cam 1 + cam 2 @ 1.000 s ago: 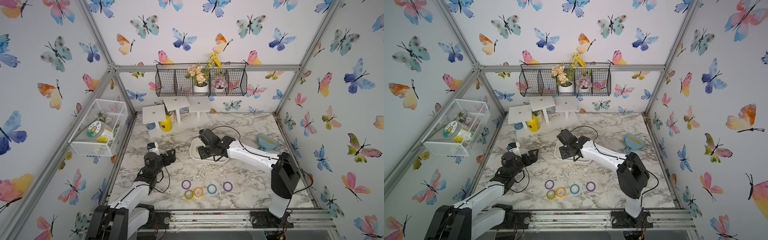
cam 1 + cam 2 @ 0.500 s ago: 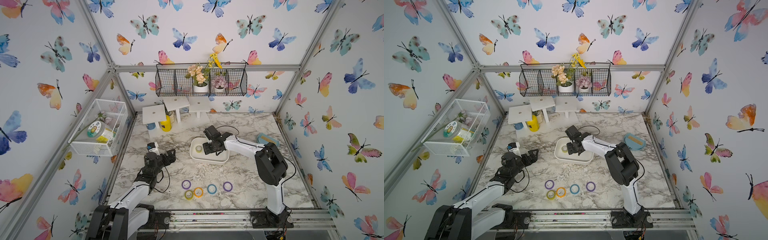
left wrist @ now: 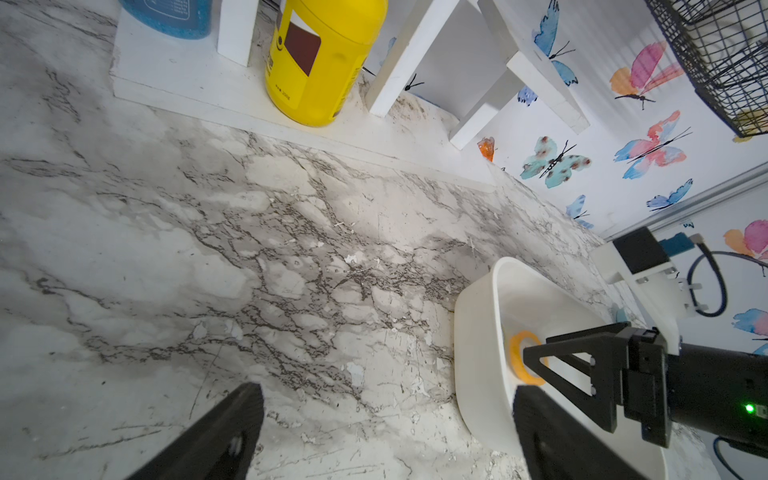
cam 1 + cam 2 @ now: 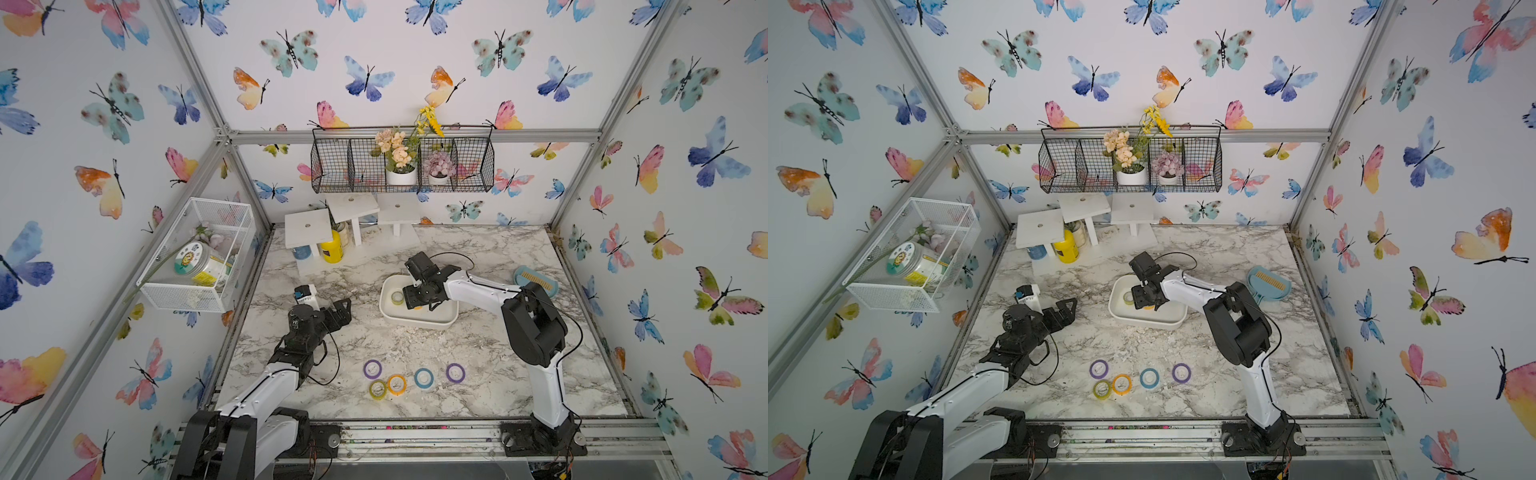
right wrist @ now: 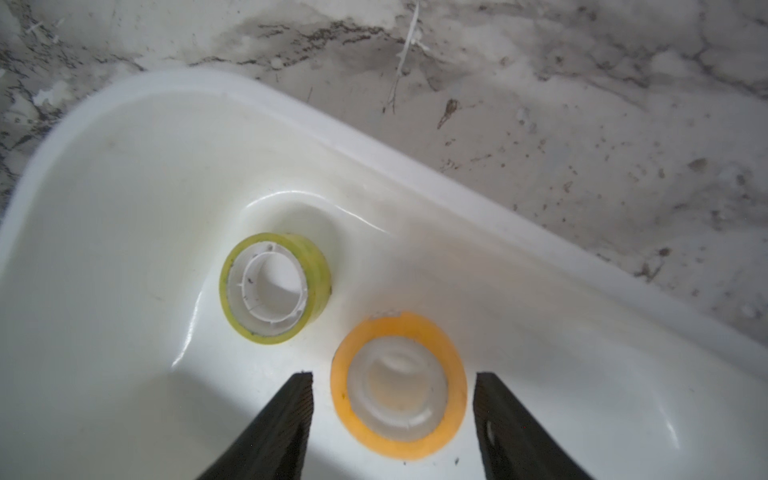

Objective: Put the transparent tape into the storage box
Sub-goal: Place the tape in the storage box, then pick up the tape at the center of the board.

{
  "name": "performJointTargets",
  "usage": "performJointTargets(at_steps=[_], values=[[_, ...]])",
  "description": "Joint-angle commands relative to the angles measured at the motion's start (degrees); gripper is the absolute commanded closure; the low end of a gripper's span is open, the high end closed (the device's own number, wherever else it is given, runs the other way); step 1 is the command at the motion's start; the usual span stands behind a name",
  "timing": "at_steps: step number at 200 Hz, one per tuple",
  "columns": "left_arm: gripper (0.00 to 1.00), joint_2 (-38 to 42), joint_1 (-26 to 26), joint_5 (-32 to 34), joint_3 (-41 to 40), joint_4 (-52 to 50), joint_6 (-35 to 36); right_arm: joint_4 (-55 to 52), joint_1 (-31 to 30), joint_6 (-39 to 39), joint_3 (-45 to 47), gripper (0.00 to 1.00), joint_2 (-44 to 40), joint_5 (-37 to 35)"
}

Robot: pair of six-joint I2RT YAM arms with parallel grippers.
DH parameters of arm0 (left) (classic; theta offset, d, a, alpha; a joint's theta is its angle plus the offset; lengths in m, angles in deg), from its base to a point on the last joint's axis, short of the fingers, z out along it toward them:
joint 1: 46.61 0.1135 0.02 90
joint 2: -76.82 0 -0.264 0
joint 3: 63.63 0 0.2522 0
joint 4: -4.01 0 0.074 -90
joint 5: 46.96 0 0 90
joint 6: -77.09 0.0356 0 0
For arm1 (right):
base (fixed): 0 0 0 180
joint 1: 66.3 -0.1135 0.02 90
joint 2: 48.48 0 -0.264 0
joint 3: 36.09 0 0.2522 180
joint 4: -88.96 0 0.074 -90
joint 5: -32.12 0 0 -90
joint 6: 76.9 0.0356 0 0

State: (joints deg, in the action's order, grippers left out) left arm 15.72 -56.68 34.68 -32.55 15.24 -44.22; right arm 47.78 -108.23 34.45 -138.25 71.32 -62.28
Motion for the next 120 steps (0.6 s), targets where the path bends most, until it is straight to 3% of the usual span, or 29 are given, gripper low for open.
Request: performJointTargets(at_steps=[1,61,96,120], values=[[0.01,1.2,0.4,0.5,0.2,-0.2,0.9,-0.1,0.4,-0.3,-2.0,0.3,1.1,0.6],[0.01,3.9,0.4,0.1,0.1,-1.2,1.2,-0.8,0.4,-0.9,0.0,0.25,-6.9,0.6],[0.01,6.2,0.4,-1.3,2.1,-5.3,2.9,2.2,0.4,-0.9,8.6,0.24,-18.0,-1.9],[0.01,8.3,0.0,-2.4,5.1,-14.0,4.9,8.2,0.4,-2.0,18.1,0.21,-27.8,-5.8]])
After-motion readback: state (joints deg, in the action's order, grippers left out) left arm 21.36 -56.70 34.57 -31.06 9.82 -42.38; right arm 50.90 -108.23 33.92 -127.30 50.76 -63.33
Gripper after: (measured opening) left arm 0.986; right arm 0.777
